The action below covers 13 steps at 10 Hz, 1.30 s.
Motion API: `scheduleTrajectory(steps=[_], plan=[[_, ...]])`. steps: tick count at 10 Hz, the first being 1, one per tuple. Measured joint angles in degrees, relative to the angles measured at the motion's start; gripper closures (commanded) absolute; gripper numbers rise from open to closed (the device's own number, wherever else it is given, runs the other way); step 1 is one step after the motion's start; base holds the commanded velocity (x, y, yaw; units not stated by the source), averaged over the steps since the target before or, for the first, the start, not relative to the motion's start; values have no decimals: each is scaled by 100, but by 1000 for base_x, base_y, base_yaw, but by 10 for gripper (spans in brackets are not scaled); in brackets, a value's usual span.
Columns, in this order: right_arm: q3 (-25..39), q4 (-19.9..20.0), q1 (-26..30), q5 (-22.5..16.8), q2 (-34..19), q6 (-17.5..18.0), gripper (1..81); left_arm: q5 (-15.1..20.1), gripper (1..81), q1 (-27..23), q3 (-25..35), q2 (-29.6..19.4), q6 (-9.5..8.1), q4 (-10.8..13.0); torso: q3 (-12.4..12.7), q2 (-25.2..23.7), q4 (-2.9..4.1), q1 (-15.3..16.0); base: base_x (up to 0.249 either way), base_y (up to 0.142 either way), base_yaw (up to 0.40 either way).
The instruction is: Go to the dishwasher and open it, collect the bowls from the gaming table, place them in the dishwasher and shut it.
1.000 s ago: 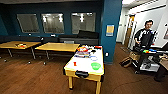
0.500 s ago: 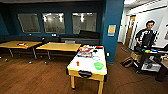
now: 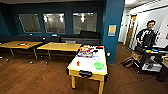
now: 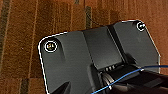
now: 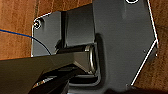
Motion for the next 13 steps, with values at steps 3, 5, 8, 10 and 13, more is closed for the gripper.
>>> scheduleTrajectory(steps=[3,5,8,10,13], plan=[[0,0,0,-2,-2,0,10,1,10,2,0,0,0,0,0,0,0,0,0,0,0],[0,0,0,-2,0,0,10,1,10,0,0,2,0,0,0,0,0,0,0,0,0],[0,0,0,-2,0,0,10,1,10,2,0,2,0,0,0,0,0,0,0,0,0],[0,0,0,-2,2,0,10,1,10,2,0,2,0,0,0,0,0,0,0,0,0],[0,0,0,-2,0,0,10,1,10,2,0,2,0,0,0,0,0,0,0,47,0]])
